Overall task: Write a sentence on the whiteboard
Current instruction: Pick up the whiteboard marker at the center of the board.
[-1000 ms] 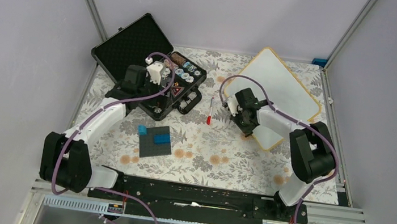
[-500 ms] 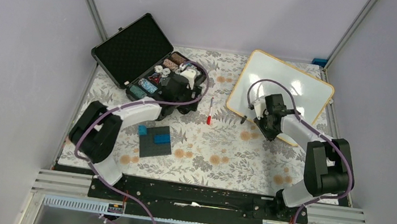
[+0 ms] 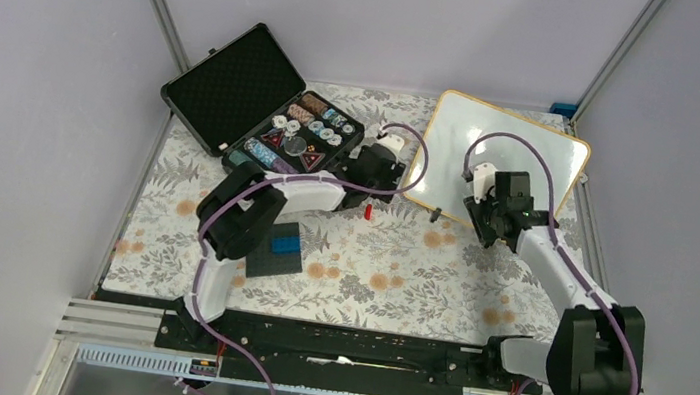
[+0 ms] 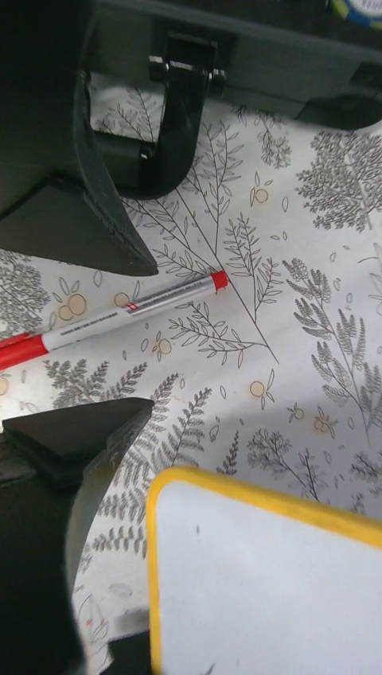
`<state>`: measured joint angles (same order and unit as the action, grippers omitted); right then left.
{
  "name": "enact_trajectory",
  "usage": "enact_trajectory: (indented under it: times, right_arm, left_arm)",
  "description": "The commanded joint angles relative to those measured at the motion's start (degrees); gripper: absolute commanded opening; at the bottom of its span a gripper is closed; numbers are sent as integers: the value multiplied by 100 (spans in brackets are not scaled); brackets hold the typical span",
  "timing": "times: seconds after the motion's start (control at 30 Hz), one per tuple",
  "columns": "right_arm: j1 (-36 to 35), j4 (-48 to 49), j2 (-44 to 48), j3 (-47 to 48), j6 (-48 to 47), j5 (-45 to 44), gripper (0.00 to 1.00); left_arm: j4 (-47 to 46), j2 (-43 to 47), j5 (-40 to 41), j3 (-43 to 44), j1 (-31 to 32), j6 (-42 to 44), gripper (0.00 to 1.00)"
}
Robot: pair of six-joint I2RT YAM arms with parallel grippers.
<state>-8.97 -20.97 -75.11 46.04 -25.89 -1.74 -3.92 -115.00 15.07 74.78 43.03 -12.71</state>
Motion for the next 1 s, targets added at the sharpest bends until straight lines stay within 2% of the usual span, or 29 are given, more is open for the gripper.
enact_trajectory:
  times: [0.0,0.2,0.33,0.47,0.6,0.67,0.97]
  right_arm:
    - [129,148,453,-151,488,156,45]
    - [480,83,506,-200,851,372,54]
    - [808,209,264,-207,1051,422,56]
    - [1060,430,255,-274,1226,462,60]
    - [1073,679,313,-420,1315,547,61]
    - [1073,786,243,-455,1355,565,61]
    - [1073,1287,16,-683,1232,675,59]
  left_arm:
    - [322,-414,593,535,-17,-288,61]
    - [384,-532,810,515,83,-406,55]
    - [876,-818,738,748,96,-596,50]
    - [1075,-930,514,859,92,-702,36]
    - [1595,-1060,286,1219,91,-858,16]
    - [1870,-1077,184,1404,97,-881,2]
    - [2097,-88,-154,1442,81,-728,0]
